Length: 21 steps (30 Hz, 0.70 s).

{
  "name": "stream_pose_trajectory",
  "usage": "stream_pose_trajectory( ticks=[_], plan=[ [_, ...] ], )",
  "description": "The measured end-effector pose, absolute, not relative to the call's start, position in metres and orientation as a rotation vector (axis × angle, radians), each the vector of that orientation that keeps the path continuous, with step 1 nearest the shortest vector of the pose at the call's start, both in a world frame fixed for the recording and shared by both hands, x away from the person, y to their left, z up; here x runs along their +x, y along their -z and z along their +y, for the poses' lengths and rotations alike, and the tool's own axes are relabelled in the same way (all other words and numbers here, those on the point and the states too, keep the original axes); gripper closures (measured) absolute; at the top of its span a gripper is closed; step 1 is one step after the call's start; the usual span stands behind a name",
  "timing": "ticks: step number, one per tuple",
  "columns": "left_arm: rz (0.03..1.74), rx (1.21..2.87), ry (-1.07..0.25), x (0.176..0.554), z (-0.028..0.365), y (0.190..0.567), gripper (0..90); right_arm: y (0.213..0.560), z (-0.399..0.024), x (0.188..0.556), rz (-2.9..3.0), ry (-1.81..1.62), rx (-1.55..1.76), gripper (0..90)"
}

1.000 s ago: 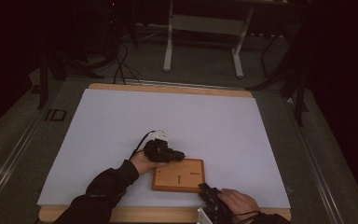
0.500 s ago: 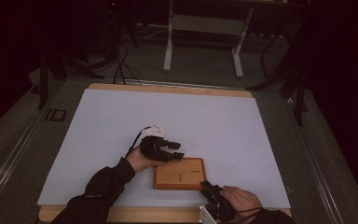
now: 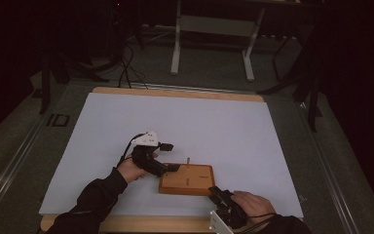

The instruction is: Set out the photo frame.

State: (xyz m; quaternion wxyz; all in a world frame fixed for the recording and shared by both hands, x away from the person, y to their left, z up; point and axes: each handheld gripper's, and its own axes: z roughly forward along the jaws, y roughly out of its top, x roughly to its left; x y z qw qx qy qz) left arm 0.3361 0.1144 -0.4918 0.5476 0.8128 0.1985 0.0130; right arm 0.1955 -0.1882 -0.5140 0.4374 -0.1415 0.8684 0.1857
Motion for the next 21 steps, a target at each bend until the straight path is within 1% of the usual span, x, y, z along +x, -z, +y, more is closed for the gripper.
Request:
stream_pose_trajectory(
  ticks=[2, 6, 11, 12, 21],
  plan=[
    [0.469, 1.919, -0.071, 0.329, 0.124, 0.488, 9.6, 0.511, -0.189, 0.197, 2.174, -0.47, -0.348, 68.6],
    [0.468, 1.93, -0.119, 0.322, 0.134, 0.486, 9.5, 0.507, -0.189, 0.2, 2.198, -0.484, -0.337, 68.5],
    [0.515, 1.91, -0.164, 0.311, 0.15, 0.489, 7.3, 0.494, -0.192, 0.211, 2.274, -0.533, -0.319, 68.5],
    [0.526, 1.904, -0.195, 0.306, 0.156, 0.491, 7.3, 0.492, -0.192, 0.214, 2.283, -0.545, -0.317, 68.5],
    [0.566, 1.895, -0.222, 0.285, 0.171, 0.497, 7.3, 0.475, -0.196, 0.233, 2.372, -0.612, -0.309, 68.5]
  ],
)
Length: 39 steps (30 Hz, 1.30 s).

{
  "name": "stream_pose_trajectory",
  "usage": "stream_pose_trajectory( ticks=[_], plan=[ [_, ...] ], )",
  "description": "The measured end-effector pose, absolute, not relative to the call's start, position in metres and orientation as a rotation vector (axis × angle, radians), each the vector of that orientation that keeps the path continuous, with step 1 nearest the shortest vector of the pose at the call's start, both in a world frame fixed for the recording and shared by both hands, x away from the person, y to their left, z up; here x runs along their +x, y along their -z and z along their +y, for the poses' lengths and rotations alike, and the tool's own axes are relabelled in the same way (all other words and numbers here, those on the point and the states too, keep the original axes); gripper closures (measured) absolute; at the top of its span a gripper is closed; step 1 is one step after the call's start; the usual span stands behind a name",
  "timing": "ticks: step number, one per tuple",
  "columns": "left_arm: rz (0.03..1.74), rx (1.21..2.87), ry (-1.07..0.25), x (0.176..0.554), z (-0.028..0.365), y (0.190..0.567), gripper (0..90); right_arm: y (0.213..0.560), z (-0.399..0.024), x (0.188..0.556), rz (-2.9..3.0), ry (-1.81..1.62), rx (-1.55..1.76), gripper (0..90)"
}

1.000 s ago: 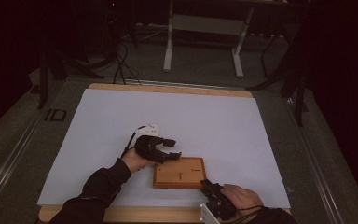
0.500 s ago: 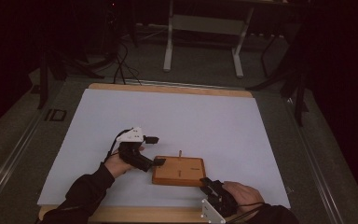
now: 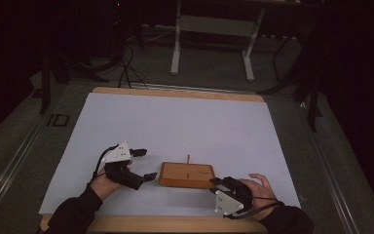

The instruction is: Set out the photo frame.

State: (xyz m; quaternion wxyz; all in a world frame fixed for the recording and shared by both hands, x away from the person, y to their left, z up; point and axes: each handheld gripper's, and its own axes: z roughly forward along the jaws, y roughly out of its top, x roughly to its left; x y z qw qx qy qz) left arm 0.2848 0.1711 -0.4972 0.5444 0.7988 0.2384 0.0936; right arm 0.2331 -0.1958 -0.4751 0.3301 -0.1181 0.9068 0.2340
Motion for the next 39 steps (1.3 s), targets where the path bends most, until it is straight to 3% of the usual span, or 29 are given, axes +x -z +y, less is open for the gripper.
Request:
stream_pose_trajectory(
  ticks=[39],
  plan=[
    [0.637, 1.863, -0.246, 0.27, 0.182, 0.517, 7.2, 0.431, -0.2, 0.341, 2.622, -0.839, 0.038, 65.7]
  ],
)
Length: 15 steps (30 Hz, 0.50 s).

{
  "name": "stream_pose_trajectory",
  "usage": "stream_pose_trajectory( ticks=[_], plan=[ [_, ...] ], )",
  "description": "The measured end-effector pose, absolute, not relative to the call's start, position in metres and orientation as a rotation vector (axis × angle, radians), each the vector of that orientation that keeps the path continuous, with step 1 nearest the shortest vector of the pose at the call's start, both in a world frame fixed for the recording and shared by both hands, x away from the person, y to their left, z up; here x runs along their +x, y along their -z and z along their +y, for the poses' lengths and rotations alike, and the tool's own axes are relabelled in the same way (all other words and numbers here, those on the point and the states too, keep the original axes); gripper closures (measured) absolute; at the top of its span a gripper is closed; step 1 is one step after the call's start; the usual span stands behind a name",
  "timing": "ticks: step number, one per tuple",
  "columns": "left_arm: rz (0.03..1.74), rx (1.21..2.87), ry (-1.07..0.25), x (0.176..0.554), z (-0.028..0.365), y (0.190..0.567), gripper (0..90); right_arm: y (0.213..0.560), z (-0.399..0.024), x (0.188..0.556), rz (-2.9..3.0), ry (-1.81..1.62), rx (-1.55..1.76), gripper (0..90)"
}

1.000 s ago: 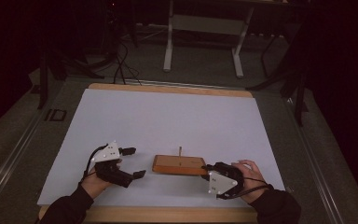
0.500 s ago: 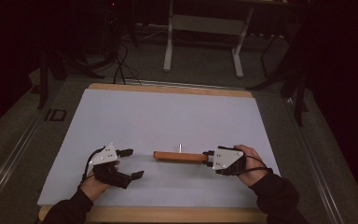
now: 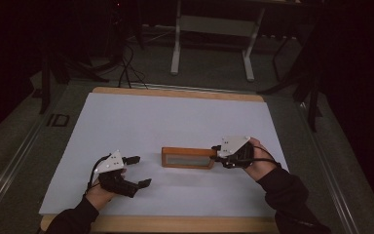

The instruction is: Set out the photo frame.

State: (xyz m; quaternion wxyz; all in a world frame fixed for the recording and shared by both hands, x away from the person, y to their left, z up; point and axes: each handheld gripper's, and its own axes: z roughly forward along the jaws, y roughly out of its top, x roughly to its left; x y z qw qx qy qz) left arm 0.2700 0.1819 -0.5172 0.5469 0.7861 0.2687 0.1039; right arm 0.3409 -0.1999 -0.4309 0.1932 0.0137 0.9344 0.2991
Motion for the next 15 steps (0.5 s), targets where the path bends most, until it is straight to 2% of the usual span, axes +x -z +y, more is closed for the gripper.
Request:
stream_pose_trajectory(
  ticks=[15],
  plan=[
    [0.632, 1.875, -0.254, 0.27, 0.18, 0.52, 7.3, 0.429, -0.194, 0.377, 2.697, -0.862, 0.214, 63.4]
  ],
)
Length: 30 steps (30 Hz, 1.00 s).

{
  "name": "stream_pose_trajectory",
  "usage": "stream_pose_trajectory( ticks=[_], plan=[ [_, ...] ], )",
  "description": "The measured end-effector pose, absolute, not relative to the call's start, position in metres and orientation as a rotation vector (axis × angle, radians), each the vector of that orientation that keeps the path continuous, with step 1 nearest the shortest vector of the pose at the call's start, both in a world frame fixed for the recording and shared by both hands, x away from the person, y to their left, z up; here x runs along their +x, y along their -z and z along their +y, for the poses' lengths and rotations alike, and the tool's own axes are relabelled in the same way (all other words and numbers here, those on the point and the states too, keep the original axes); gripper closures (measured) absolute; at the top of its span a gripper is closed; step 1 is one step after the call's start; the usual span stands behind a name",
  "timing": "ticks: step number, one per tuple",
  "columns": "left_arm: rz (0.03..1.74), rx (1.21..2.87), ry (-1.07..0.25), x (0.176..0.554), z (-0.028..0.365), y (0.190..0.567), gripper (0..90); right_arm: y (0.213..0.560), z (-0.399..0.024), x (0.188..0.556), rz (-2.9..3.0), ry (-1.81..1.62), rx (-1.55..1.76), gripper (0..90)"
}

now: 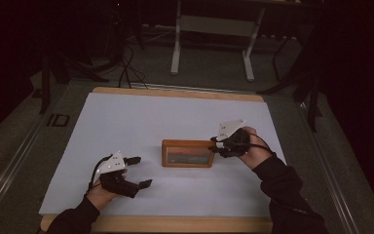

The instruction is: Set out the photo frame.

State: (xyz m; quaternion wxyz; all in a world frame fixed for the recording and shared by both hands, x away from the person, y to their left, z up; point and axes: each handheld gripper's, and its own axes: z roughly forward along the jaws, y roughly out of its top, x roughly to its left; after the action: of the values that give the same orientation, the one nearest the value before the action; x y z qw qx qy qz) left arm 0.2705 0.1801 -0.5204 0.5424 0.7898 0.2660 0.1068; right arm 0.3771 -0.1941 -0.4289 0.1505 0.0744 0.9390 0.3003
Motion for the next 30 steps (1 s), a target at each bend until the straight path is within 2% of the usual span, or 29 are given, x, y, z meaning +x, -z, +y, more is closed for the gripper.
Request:
stream_pose_trajectory(
  ticks=[16, 30],
  plan=[
    [0.636, 1.87, -0.261, 0.271, 0.182, 0.524, 7.3, 0.434, -0.191, 0.409, 2.743, -0.89, 0.335, 61.6],
    [0.628, 1.886, -0.251, 0.271, 0.18, 0.526, 7.3, 0.434, -0.187, 0.41, 2.729, -0.842, 0.312, 60.9]
  ],
)
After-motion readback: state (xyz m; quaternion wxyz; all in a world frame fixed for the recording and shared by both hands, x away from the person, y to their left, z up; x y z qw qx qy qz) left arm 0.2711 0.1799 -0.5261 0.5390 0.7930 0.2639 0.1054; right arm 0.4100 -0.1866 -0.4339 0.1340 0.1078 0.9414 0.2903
